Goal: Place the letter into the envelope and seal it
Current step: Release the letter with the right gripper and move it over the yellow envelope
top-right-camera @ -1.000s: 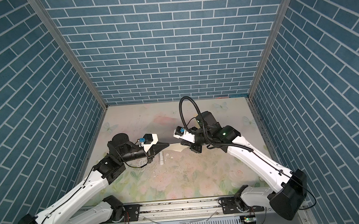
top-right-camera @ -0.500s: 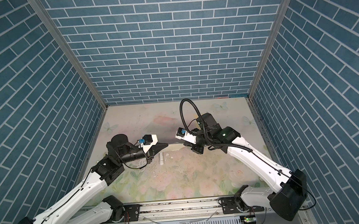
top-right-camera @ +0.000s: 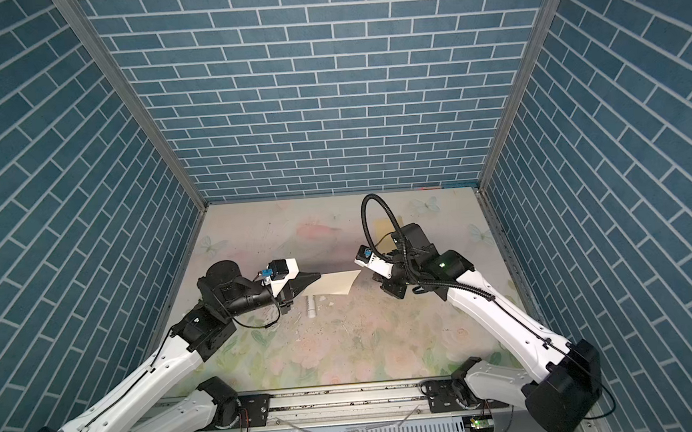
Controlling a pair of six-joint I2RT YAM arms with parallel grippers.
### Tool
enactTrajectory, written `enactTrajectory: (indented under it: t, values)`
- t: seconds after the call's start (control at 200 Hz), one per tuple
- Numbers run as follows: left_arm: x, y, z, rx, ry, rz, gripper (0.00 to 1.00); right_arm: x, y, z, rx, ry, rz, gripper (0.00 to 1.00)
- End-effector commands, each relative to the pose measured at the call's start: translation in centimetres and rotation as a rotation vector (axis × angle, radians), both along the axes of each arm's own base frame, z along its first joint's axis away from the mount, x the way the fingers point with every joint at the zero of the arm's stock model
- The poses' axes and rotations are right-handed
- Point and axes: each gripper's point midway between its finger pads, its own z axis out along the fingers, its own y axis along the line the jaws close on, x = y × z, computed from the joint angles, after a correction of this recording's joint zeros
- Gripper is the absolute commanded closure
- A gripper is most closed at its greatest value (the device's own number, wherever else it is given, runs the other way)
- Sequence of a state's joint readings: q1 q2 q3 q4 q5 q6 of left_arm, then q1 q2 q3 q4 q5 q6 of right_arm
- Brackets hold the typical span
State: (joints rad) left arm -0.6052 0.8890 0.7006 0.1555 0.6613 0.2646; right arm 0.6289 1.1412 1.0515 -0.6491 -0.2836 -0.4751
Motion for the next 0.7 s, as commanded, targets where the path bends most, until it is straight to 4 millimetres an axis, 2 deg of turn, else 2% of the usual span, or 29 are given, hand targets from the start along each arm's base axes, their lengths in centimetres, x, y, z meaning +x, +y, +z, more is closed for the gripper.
enactTrajectory:
  t: [0.0,0.065,0.12,0.18,0.21,0.23,0.33,0.4,0.48,0.575,0.695]
  values:
    - [2.0,1.0,-0.2,-0.036,0.016,0.134,1.0,1.2,-0.5,1.7,0.109,-0.057,-0.106,0.82]
    - [3.0,1.6,-0.3,-0.059,0.041,0.204,1.0,2.9,-0.9,2.8,0.172,-0.098,-0.209,0.76]
    - [4.0,2.1,-0.3,-0.088,0.072,0.27,1.0,4.5,-1.7,3.5,0.22,-0.105,-0.314,0.65]
    - [4.9,2.8,-0.2,-0.124,0.115,0.342,1.0,6.1,-2.7,3.8,0.26,-0.088,-0.42,0.51]
    - [5.4,3.2,-0.2,-0.14,0.136,0.376,1.0,6.8,-3.1,3.7,0.272,-0.074,-0.463,0.34]
    - [5.6,3.4,-0.2,-0.152,0.151,0.397,1.0,7.2,-3.4,3.6,0.277,-0.066,-0.491,0.29]
    - [6.1,4.1,-0.4,-0.18,0.184,0.45,1.0,10.1,-5.7,2.3,0.236,-0.045,-0.67,0.28]
    - [6.1,4.2,-0.6,-0.189,0.188,0.452,1.0,12.0,-7.4,1.1,0.165,-0.039,-0.791,0.16]
    - [6.1,4.2,-0.7,-0.199,0.193,0.451,1.0,13.8,-8.6,-0.3,0.093,-0.025,-0.878,0.13]
    - [6.2,4.2,-0.9,-0.202,0.201,0.454,1.0,15.9,-9.2,-1.6,0.031,-0.01,-0.948,0.13]
    - [6.3,4.0,-1.1,-0.207,0.211,0.452,1.0,18.5,-9.5,-3.2,-0.032,-0.01,-1.008,0.18]
